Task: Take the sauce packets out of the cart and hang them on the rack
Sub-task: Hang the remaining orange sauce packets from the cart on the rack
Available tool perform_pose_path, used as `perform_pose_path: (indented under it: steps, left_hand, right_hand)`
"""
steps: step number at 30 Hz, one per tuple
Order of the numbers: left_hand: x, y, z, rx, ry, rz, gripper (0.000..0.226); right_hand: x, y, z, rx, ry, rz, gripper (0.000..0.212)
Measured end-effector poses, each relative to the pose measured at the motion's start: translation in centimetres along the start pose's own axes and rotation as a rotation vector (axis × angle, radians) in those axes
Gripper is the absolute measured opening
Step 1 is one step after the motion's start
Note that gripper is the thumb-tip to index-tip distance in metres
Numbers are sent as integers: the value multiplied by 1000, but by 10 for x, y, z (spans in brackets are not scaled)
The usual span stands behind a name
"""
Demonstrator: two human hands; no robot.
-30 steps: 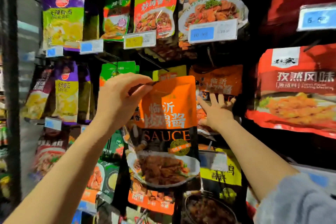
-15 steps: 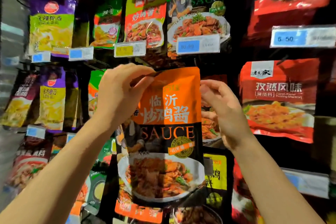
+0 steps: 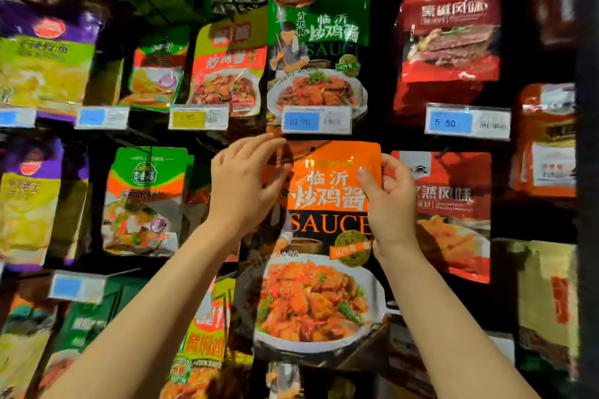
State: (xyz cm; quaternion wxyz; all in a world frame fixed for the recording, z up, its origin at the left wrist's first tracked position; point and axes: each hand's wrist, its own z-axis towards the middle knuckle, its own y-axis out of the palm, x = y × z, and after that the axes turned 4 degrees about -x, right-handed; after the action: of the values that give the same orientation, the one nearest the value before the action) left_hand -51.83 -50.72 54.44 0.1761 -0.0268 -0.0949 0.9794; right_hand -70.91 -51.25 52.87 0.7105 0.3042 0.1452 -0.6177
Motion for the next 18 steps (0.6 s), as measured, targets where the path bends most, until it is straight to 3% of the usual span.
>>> perform_pose_path:
  steps: [8, 18]
  left_hand:
    - [-4, 25, -13, -154, 29, -28, 62]
    - [-1, 43, -25, -120, -16, -129, 61]
  right_hand:
    - [11, 8, 38, 46, -15, -9, 22]
    - [22, 4, 33, -17, -84, -57, 35]
